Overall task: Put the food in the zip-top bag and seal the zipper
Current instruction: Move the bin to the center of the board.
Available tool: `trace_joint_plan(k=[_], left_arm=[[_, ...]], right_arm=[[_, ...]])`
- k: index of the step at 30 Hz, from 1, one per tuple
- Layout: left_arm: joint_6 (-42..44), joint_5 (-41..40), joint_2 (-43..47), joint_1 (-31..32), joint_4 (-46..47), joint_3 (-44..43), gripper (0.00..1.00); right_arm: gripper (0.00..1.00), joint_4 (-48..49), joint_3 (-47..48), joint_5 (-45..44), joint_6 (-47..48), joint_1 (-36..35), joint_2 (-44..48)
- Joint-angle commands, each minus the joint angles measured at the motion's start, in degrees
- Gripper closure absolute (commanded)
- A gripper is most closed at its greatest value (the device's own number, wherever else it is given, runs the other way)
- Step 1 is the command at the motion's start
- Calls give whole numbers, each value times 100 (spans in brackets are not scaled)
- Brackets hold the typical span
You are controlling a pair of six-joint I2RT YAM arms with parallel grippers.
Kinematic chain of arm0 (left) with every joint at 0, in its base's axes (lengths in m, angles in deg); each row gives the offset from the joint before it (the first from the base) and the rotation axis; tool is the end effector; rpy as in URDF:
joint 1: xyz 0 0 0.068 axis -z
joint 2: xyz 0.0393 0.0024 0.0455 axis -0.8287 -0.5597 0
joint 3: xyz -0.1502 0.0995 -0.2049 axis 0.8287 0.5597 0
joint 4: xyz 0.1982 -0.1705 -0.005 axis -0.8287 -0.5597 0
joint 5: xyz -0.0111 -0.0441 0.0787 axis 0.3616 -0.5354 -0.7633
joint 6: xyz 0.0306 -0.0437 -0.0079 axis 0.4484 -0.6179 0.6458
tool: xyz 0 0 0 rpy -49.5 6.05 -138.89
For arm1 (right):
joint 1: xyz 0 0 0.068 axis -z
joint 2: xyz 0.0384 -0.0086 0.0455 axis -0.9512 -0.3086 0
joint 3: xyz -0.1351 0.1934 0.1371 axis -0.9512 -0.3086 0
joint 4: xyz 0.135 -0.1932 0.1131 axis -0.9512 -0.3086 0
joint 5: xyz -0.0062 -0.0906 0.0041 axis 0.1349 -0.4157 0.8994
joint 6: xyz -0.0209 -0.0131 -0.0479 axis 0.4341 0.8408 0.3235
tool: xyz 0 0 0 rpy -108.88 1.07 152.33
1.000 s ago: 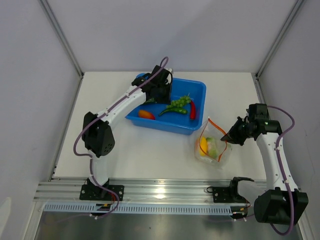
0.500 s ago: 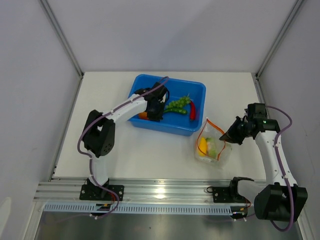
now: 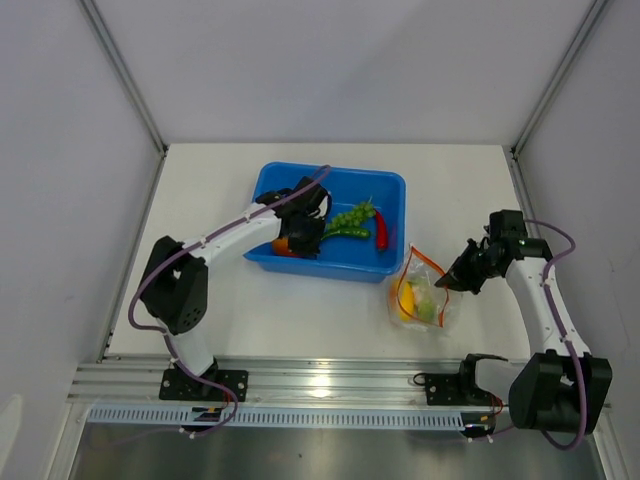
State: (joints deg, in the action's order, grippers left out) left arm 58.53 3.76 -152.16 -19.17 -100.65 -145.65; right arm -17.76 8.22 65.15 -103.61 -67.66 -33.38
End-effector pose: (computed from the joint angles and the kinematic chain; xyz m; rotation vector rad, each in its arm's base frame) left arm 0.2911 -0.2194 0.2381 0.3638 2.7681 -0.3295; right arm 0.1982 -0.0013 0.2591 0.7940 2.6922 0.6795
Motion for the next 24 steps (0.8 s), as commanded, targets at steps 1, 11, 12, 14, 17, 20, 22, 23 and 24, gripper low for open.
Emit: trace_joint_plan(k=[1, 11, 12, 14, 17, 20, 22, 23, 24], left_arm=[[57, 456, 220, 161, 87, -91, 99], [285, 1169, -343, 170, 86, -462, 99], [338, 1195, -256, 170, 148, -296, 100], [365, 1221, -185, 170, 332, -198, 99], [435, 1590, -210, 170, 403, -153, 99], [584, 1424, -272, 153, 307, -250, 99], [655, 1371, -281, 109, 315, -276, 99], [620, 1336, -290, 91, 254, -346, 99], [559, 1301, -307, 39, 228, -381, 99]], right_arm=[[100, 171, -9, 110, -161, 21, -230], [100, -84, 817, -13, -3, 47, -1478], [100, -101, 939, -39, 14, 82, -1583], [100, -145, 1054, -74, 93, 117, -1882], [100, -207, 1257, -75, 129, 197, -2207], [100, -242, 1485, -153, 199, 276, -2436], [100, -286, 1678, -276, 260, 363, -2542], [100, -303, 1731, -364, 261, 407, -2595], [100, -312, 1775, -382, 252, 451, -2656]])
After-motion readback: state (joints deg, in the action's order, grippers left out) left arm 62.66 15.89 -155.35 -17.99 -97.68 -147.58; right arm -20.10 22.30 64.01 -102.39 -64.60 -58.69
